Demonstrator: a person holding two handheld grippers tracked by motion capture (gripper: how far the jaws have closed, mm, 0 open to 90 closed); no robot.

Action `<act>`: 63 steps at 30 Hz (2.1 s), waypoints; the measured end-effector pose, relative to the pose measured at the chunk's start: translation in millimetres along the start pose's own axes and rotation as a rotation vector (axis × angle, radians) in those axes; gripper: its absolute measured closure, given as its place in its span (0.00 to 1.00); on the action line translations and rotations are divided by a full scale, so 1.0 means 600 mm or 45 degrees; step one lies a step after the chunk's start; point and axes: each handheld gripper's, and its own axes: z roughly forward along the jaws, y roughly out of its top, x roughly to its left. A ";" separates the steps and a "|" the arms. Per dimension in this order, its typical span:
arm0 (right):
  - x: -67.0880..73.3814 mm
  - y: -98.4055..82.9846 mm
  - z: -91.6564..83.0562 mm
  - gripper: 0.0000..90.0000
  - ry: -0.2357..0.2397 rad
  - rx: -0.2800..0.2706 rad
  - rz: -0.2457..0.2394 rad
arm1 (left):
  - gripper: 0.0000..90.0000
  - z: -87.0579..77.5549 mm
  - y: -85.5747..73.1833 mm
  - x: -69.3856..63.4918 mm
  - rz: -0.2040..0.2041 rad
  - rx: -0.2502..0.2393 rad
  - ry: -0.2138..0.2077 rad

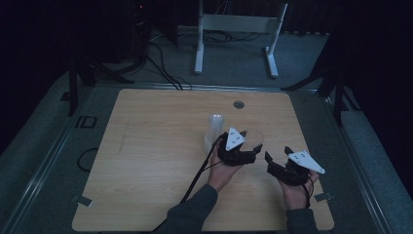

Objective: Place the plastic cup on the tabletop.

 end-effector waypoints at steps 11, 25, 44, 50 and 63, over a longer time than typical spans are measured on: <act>0.000 0.000 -0.001 0.25 -0.001 -0.002 0.002 | 0.32 -0.003 -0.008 0.003 0.007 0.000 0.008; 0.000 0.000 -0.001 0.25 -0.001 -0.003 0.003 | 0.32 -0.007 -0.023 0.004 0.014 0.011 0.017; 0.000 0.000 -0.001 0.26 -0.002 -0.001 0.002 | 0.32 -0.004 -0.049 0.008 0.002 0.034 0.028; -0.001 0.000 -0.001 0.26 -0.005 -0.001 0.002 | 0.32 -0.004 -0.058 0.010 -0.006 0.043 0.031; 0.000 0.000 -0.002 0.26 -0.005 -0.001 0.003 | 0.32 -0.001 -0.074 0.012 -0.003 0.064 0.029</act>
